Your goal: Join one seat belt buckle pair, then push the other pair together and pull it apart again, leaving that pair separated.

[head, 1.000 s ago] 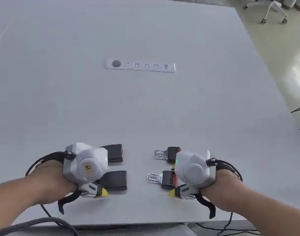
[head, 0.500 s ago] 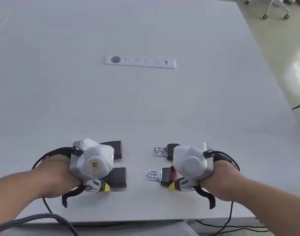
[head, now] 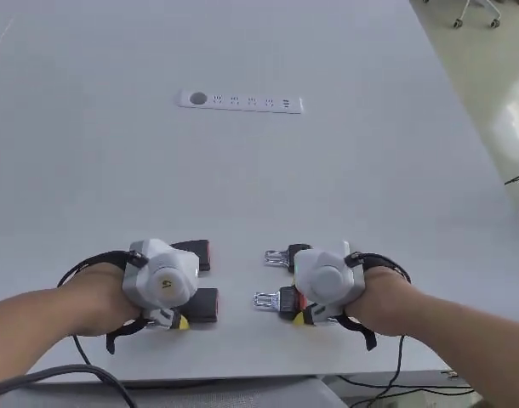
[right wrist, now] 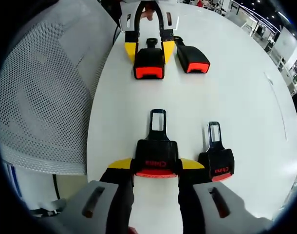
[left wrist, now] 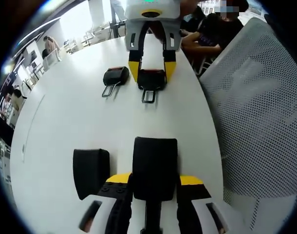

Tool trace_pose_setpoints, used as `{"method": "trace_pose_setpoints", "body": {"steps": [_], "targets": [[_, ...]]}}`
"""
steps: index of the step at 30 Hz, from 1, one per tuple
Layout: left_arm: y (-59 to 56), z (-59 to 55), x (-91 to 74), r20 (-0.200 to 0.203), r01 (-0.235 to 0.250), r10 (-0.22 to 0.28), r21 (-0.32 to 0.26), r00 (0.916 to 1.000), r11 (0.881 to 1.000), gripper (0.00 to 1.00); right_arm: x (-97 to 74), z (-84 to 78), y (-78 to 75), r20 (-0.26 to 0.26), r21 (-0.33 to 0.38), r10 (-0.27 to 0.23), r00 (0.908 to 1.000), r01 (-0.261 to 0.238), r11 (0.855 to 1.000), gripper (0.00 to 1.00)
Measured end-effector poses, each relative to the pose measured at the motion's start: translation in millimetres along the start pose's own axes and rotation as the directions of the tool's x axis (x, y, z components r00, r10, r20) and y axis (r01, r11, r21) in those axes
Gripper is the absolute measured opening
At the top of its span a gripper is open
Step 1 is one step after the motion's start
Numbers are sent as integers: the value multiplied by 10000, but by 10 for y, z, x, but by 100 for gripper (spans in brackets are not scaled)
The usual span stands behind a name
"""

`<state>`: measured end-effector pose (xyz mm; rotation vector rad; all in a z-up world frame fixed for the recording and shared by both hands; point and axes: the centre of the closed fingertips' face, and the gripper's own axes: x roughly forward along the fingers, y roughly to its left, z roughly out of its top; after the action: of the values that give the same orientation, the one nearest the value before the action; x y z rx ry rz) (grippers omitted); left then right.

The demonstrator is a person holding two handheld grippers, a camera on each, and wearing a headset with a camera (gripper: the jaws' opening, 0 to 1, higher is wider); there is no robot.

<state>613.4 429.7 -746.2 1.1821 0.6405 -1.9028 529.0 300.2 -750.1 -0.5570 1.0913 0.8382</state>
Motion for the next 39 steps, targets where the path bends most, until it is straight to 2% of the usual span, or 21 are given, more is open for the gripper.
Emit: {"method": "trace_pose_setpoints", "body": {"steps": [8, 27, 33, 39], "targets": [[-2, 2, 4, -69, 31, -31, 49, 10000, 10000, 34, 0, 8, 0, 18, -102, 42, 10000, -42, 9999, 33], [-6, -17, 5, -79, -205, 201, -526, 9998, 9984, 34, 23, 44, 3, -228, -332, 183, 9996, -190, 9993, 33], [-6, -19, 5, -89, -211, 207, -563, 9997, 9982, 34, 52, 103, 9, -159, -293, 178, 9997, -183, 9994, 33], [-3, -19, 12, -80, -202, 198, -555, 9998, 9983, 34, 102, 233, 39, 18, -309, 198, 9998, -197, 9993, 33]]}}
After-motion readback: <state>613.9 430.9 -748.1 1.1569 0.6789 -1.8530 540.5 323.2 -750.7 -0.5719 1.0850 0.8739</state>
